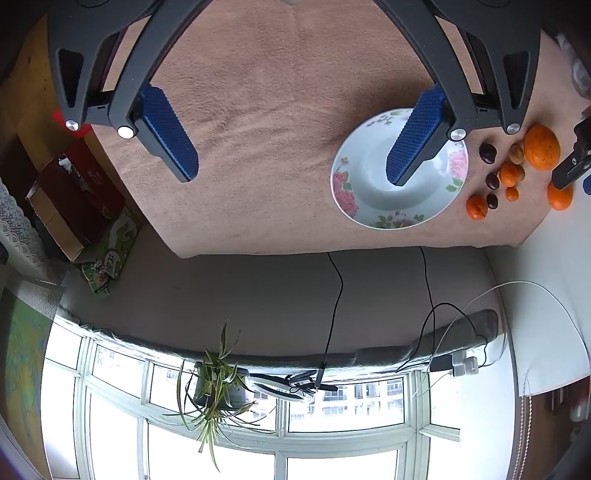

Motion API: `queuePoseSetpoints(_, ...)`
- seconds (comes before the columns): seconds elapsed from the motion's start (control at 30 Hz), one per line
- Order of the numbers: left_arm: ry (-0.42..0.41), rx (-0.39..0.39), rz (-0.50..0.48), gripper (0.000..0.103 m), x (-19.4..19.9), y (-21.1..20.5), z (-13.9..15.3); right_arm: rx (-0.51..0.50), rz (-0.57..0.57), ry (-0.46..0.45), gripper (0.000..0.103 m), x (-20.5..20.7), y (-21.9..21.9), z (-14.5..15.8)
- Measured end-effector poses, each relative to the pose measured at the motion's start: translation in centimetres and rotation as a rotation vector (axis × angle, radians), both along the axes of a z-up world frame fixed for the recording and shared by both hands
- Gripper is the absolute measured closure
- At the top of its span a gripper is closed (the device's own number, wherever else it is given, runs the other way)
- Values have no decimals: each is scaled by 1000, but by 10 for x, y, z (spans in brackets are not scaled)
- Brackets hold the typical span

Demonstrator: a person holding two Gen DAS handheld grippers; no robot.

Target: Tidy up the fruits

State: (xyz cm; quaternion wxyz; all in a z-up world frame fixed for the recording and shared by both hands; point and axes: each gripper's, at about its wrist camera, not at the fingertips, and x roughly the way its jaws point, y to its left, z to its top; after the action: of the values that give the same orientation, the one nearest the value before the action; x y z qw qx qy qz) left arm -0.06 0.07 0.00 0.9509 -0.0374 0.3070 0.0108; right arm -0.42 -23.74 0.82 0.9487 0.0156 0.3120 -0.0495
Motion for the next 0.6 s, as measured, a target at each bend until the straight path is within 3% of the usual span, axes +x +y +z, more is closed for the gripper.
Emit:
queuePoseSetpoints(0.1, 26, 22, -7, 0, 4, -4, -1, -2, -1, -4, 0, 0, 1, 1)
queuePoseSetpoints(0.6, -17, 13, 9, 0, -3, 0, 3, 8, 7, -4, 0, 1, 2, 2)
